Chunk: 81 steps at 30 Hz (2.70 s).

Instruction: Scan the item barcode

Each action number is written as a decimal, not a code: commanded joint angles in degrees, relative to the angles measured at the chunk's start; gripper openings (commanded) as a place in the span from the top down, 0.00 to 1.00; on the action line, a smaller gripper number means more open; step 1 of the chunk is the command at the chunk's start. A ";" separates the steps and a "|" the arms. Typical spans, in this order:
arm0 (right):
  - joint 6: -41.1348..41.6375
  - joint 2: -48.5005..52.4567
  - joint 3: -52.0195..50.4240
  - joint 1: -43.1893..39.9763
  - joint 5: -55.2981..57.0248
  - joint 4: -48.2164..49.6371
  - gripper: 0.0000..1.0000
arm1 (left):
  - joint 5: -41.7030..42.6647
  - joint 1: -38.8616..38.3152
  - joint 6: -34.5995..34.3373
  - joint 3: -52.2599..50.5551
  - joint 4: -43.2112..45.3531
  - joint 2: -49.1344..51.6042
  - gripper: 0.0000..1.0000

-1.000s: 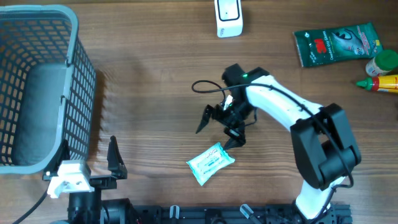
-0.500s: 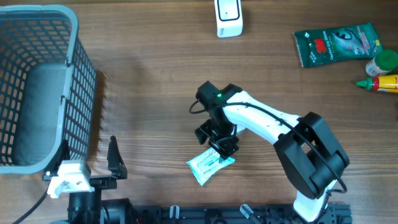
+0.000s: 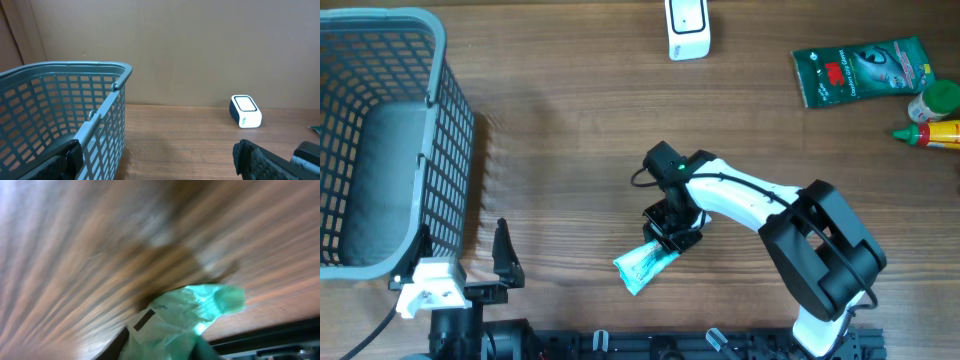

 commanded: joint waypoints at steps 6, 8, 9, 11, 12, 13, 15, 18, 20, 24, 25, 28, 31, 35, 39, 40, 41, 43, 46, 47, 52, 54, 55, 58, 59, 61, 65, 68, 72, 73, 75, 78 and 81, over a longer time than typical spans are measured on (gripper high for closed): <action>-35.34 -4.31 -0.66 -4.68 -7.91 19.78 0.88 | -0.15 0.46 -0.55 -0.13 0.15 -0.46 0.00; -45.59 -6.43 -0.68 -5.35 -14.62 26.60 0.88 | -0.15 0.46 -0.55 -0.13 0.15 -0.46 0.00; -49.16 -7.17 -0.68 -5.84 -19.43 29.94 0.90 | -0.15 0.46 -0.55 -0.13 0.15 -0.46 0.00; -53.31 -7.63 -0.68 -6.67 -29.83 36.20 0.95 | -0.15 0.46 -0.55 -0.13 0.15 -0.46 0.00; -54.66 -7.61 -0.68 -7.02 -33.97 38.49 0.96 | -0.15 0.46 -0.55 -0.13 0.15 -0.46 0.00; -55.76 -7.61 -0.68 -7.32 -37.18 40.17 0.96 | -0.15 0.46 -0.55 -0.13 0.15 -0.46 0.00; -61.46 -7.61 -0.68 -7.41 -40.52 41.59 0.96 | -0.15 0.46 -0.55 -0.13 0.15 -0.46 0.00; -76.32 -7.61 -0.68 -7.65 -54.58 42.10 0.96 | -0.15 0.46 -0.55 -0.13 0.15 -0.46 0.00; -81.88 -7.61 -0.68 -7.74 -62.12 43.28 0.96 | -0.15 0.46 -0.55 -0.13 0.15 -0.46 0.00; -80.83 -7.61 -0.68 -7.78 -62.14 43.21 0.96 | -0.15 0.46 -0.55 -0.13 0.15 -0.46 0.00; -77.31 -7.63 -0.68 -7.87 -62.14 43.21 0.96 | -0.15 0.46 -0.55 -0.13 0.15 -0.46 0.00; -79.19 -7.67 -0.68 -8.07 -62.18 39.65 0.96 | -0.15 0.46 -0.55 -0.13 0.15 -0.46 0.00; -95.76 -7.67 -0.79 -8.92 -62.18 28.59 0.96 | -0.15 0.46 -0.55 -0.13 0.15 -0.46 0.00; -116.91 -7.67 -0.79 -13.22 -62.18 7.17 0.96 | -0.15 0.46 -0.55 -0.13 0.15 -0.46 0.00; -138.92 -7.67 -0.79 -16.37 -62.16 -13.40 0.96 | -0.15 0.46 -0.55 -0.13 0.15 -0.46 0.00; -143.84 -7.67 -0.79 -16.48 -61.88 -17.99 0.96 | -0.15 0.46 -0.55 -0.13 0.17 -0.46 0.00; -148.85 -7.67 -0.79 -16.46 -60.81 -22.69 0.96 | -0.15 0.46 -0.55 -0.13 0.15 -0.46 0.00; -159.36 -7.67 -0.79 -16.46 -57.94 -32.30 0.96 | -0.15 0.46 -0.55 -0.13 0.15 -0.46 0.00; -175.71 -7.67 -0.81 -16.74 -55.80 -45.53 0.96 | -0.15 0.46 -0.55 -0.13 0.15 -0.46 0.00; -174.16 -7.80 -0.90 -16.74 -55.01 -45.55 0.96 | -0.15 0.46 -0.55 -0.13 0.15 -0.46 0.00; -171.99 -7.80 -0.90 -16.74 -53.81 -45.55 0.96 | -0.15 0.46 -0.55 -0.13 0.15 -0.46 0.00; -171.62 -7.80 -0.90 -16.74 -53.81 -45.55 0.96 | -0.15 0.46 -0.55 -0.13 0.15 -0.46 0.00; -171.58 -7.80 -0.90 -16.76 -53.83 -45.55 0.96 | -0.15 0.46 -0.55 -0.13 0.15 -0.46 0.00; -171.10 -7.80 -0.90 -16.74 -54.23 -45.55 0.96 | -0.15 0.46 -0.55 -0.13 0.15 -0.46 0.00; -170.62 -7.80 -0.90 -16.76 -54.16 -45.55 0.96 | -0.15 0.46 -0.55 -0.13 0.15 -0.46 0.00; -167.88 -7.80 -0.83 -17.35 -53.24 -45.55 0.96 | -0.15 0.46 -0.55 -0.13 0.15 -0.46 0.00; -161.24 -9.09 -0.24 -23.34 -50.49 -45.55 0.96 | -0.15 0.46 -0.55 -0.13 0.15 -0.46 0.00; -159.56 -11.52 -0.24 -28.39 -48.68 -45.55 0.96 | -0.15 0.46 -0.55 -0.13 0.15 -0.46 0.00; -155.36 -14.38 -0.24 -32.44 -45.20 -45.55 0.96 | -0.15 0.46 -0.55 -0.13 0.15 -0.46 0.00; -154.88 -15.17 -0.26 -32.44 -44.89 -45.55 0.96 | -0.15 0.46 -0.55 -0.13 0.15 -0.46 0.00; -154.68 -16.46 -0.24 -32.44 -43.74 -45.55 0.96 | -0.15 0.46 -0.55 -0.13 0.15 -0.46 0.00; -151.34 -16.65 -0.24 -32.44 -41.97 -39.85 0.96 | -0.15 0.46 -0.55 -0.13 0.15 -0.46 0.00; -111.36 -16.65 -0.24 -32.44 -39.65 -13.86 0.96 | -0.15 0.46 -0.55 -0.13 0.15 -0.46 0.00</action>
